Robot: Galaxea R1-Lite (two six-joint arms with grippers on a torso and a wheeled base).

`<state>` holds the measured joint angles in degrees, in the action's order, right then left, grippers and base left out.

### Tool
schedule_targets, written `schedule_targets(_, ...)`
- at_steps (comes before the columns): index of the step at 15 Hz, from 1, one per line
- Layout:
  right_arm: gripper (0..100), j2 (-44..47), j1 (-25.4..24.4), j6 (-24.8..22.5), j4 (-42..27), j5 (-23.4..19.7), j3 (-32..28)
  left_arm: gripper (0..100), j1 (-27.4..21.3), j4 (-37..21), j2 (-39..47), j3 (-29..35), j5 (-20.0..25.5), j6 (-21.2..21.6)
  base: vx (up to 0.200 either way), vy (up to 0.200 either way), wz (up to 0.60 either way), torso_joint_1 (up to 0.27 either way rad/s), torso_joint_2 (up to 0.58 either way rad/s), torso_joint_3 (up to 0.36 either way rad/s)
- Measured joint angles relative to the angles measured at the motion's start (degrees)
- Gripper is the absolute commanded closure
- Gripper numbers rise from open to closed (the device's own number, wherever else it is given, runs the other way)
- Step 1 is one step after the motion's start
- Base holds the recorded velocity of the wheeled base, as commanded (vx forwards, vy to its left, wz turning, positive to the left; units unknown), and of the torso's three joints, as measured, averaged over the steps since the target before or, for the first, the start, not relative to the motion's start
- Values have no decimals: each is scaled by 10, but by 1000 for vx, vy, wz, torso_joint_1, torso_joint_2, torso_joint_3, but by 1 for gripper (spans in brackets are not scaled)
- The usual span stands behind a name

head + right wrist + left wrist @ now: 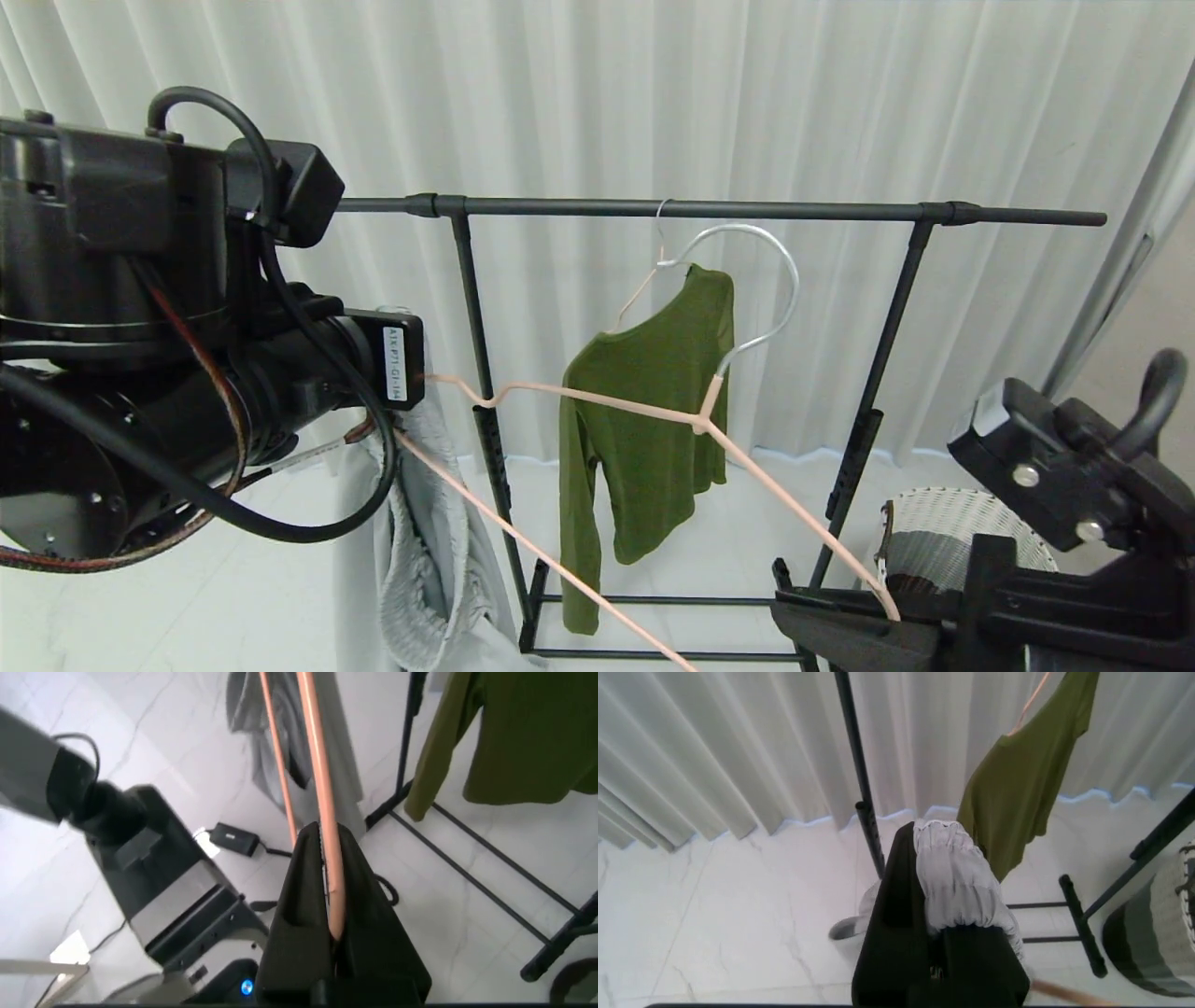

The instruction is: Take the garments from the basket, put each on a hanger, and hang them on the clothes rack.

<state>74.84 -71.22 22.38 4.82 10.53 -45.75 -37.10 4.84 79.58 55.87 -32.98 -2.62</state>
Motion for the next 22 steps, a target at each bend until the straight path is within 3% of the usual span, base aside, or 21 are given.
schedule_targets(2, 100, 19, 4, 0, 12, 0, -16, 100, -2, 0, 0, 0, -4, 0, 0, 0, 0, 0, 0, 0)
schedule_targets(5, 100, 59, 6, 0, 85, 3, -25, 100, -9, -1, 0, 0, -9, 0, 0, 0, 0, 0, 0, 0)
schedule_targets(9, 100, 112, 4, 0, 91, 20, -51, 100, -10, -7, -4, 2, -24, 0, 0, 0, 0, 0, 0, 0)
schedule_targets(14, 100, 128, 5, 3, 90, 40, -55, 100, -4, -103, -17, 22, -26, -2, 0, 0, 0, 0, 0, 0)
schedule_targets(16, 100, 130, 6, 4, 93, 49, -55, 100, -9, -112, -21, 33, -24, -5, 0, 0, 0, 0, 0, 0)
schedule_targets(22, 100, 135, 5, -1, 95, 48, -58, 100, -116, -112, -25, 62, -21, -76, 0, 0, 0, 0, 0, 0)
